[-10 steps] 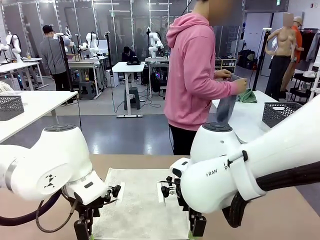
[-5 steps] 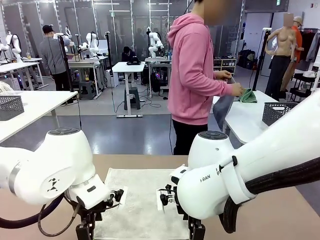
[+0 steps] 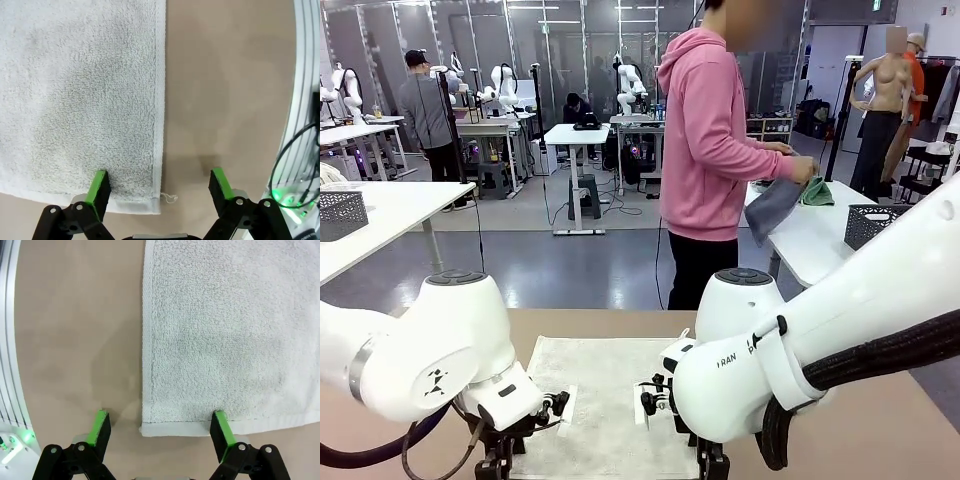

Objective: Fold the towels and place them in the basket.
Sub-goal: When a person lays out a Towel with hook on the table, fold it in half twice.

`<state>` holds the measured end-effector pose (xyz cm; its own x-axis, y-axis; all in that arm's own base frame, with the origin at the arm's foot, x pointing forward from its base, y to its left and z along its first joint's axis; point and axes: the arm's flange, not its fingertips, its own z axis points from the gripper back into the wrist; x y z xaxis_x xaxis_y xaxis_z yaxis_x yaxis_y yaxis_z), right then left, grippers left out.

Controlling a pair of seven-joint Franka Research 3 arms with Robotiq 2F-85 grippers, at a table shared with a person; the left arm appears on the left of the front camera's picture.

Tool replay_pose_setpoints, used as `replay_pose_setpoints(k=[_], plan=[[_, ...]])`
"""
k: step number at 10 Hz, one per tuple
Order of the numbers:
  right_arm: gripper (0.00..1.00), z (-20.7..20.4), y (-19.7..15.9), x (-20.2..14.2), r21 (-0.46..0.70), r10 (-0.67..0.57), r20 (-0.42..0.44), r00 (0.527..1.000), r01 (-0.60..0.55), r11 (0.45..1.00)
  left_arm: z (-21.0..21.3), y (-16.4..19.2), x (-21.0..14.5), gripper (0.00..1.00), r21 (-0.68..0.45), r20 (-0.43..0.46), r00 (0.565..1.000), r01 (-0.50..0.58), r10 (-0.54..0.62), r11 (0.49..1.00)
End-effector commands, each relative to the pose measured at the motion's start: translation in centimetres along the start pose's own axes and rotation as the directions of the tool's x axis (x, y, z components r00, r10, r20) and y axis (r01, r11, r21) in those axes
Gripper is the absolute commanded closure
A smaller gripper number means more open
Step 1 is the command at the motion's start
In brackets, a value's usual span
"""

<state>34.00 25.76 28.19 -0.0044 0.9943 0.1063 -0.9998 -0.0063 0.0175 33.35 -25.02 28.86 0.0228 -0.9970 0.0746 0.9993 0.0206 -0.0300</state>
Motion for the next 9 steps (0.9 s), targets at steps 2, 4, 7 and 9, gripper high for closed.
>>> replay_pose_setpoints(k=[2,4,7,9], plan=[[0.18,-1.12,0.51,-0.14,-0.011,-0.036,0.009,0.999,0.036,0.999,-1.70,-5.41,-4.38,0.26,0.044,0.038,0.999,0.009,-0.011,0.999],[0.78,-1.23,0.61,-0.20,-0.016,-0.038,0.008,0.999,0.038,0.999,-1.57,-5.70,-4.37,0.85,0.049,0.026,0.999,0.021,-0.022,0.999],[1.00,-1.15,0.59,-0.27,-0.017,-0.039,0.006,0.999,0.039,0.999,-1.84,-5.82,-4.44,1.00,0.050,0.026,0.999,0.021,-0.022,0.999],[1.00,-0.82,0.59,-0.14,-0.016,-0.033,0.004,0.999,0.033,0.999,-1.77,-5.84,-4.47,1.00,0.055,0.026,0.999,0.020,-0.021,0.998]])
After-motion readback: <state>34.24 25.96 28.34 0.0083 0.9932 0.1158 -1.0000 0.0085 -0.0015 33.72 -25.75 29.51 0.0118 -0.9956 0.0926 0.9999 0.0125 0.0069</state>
